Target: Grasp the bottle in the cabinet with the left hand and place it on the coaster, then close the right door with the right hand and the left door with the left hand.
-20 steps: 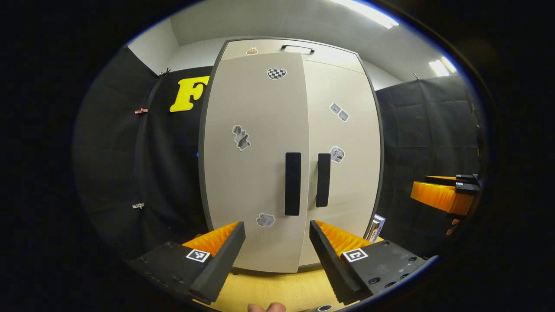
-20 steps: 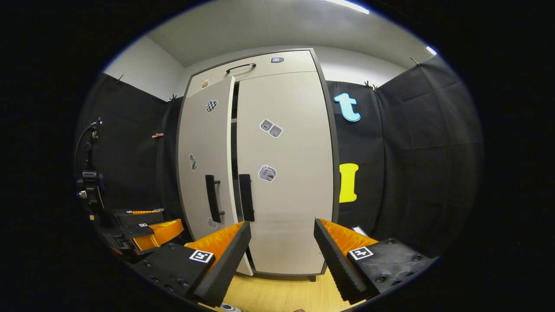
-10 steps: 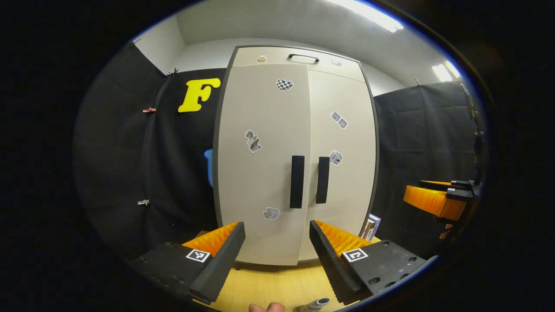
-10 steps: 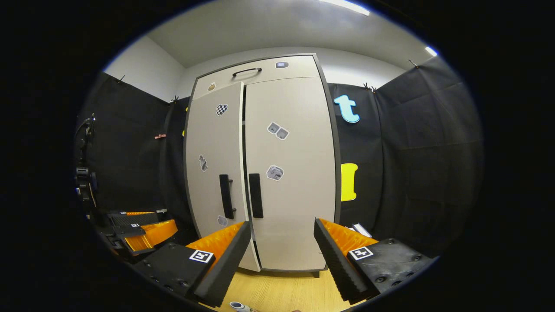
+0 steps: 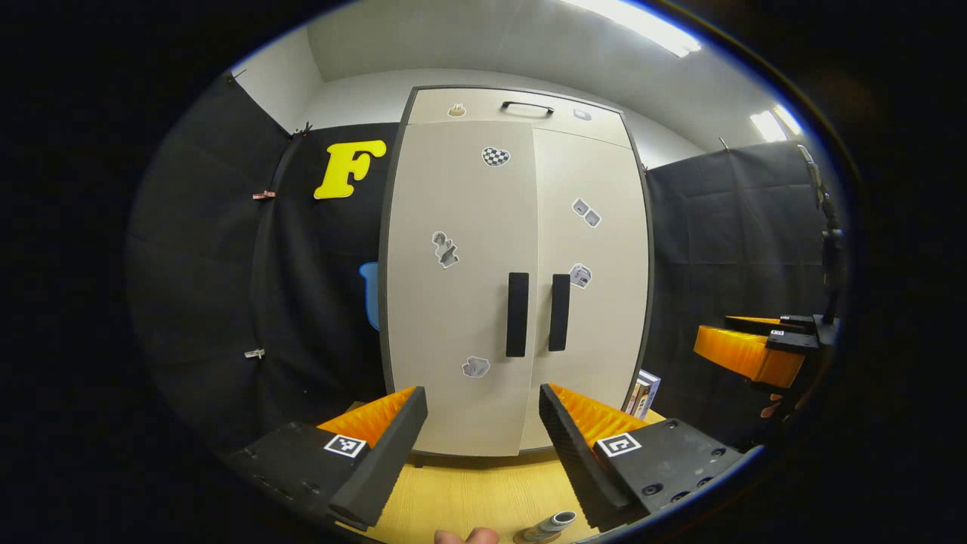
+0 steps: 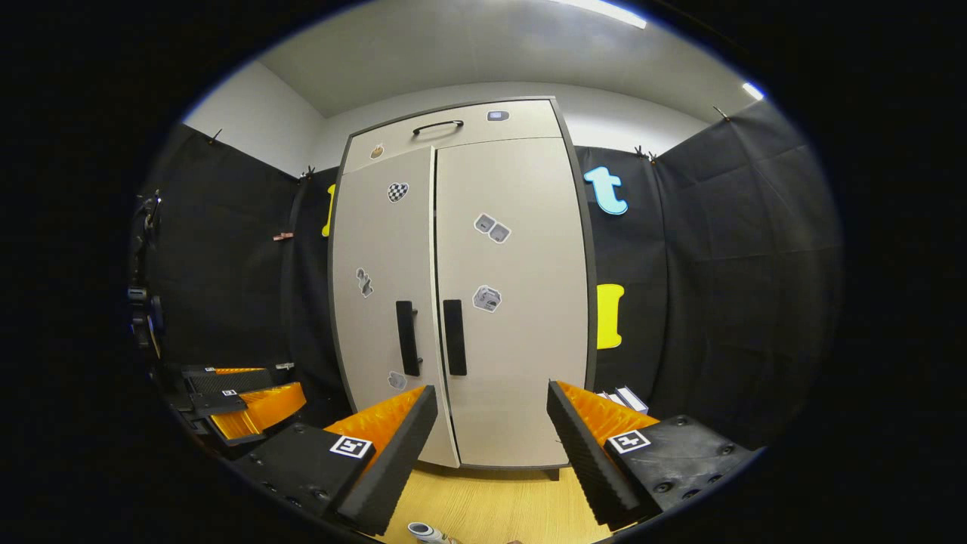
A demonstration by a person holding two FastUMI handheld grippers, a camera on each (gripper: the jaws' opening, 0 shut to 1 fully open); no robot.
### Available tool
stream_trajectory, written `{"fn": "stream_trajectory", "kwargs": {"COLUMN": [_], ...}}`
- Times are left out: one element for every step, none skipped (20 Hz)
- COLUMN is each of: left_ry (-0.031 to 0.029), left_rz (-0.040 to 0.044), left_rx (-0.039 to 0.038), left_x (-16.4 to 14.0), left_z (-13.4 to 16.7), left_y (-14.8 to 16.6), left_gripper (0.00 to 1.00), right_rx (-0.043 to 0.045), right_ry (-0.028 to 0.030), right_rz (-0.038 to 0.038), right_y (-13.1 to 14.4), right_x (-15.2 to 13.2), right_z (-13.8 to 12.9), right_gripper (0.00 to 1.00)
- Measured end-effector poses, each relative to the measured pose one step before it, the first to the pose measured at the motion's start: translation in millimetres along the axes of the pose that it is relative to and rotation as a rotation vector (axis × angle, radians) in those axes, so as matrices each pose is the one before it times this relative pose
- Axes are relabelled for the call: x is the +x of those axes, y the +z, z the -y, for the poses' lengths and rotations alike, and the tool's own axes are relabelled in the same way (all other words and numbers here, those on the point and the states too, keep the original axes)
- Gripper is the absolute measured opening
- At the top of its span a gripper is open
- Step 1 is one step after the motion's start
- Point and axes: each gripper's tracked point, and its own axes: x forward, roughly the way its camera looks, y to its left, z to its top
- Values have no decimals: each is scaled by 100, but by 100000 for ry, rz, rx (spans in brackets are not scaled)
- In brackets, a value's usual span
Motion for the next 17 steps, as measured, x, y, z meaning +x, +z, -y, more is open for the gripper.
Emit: {"fn": "stream_trajectory", "kwargs": {"left_ry": [81,17,-9,34,52,257,-75,67,114,43,-78,55,-120,-69,-100,-87,19], "left_rz": [92,65,30,209,11,128,264,43,-42,36,133,123,171,215,27,-205,-295], "left_rx": [136,257,395,259,123,-87,-147,-72,-27,24,66,239,253,215,-6,-156,-205], "left_x": [-117,-93,-101,-44,-36,3,-118,0,-28,6,-2,-4,-22,-57,67,5,-69], "left_z": [75,24,-31,-48,-21,-55,-17,-53,-46,-60,-24,-32,0,17,-65,36,-45], "left_y": [-46,109,-33,109,47,108,43,60,-116,38,138,12,88,78,58,1,-182], "left_gripper": [95,95,95,95,95,95,95,95,95,95,95,95,95,95,95,95,95], "right_rx": [-38,-233,-431,-269,20,264,417,77,-130,-172,-116,-17,149,200,-3,-30,-34], "right_ry": [229,43,135,88,94,84,-86,65,-49,-67,21,-139,128,-6,6,27,28], "right_rz": [-218,30,25,24,-221,-35,46,-212,-103,-143,0,-107,-165,-5,-53,-60,-145], "right_y": [-68,21,30,-28,-41,4,-6,-91,4,-119,-35,-78,-60,-2,-6,-90,-49], "right_x": [-53,-76,-19,-13,12,-69,27,-45,41,-77,-31,-7,15,-27,2,-54,-4], "right_z": [-73,-66,-66,-52,-48,-28,-80,-43,-20,-22,-59,-19,-81,-108,-58,-26,-47], "right_gripper": [97,97,97,97,97,97,97,97,97,97,97,97,97,97,97,97,97]}}
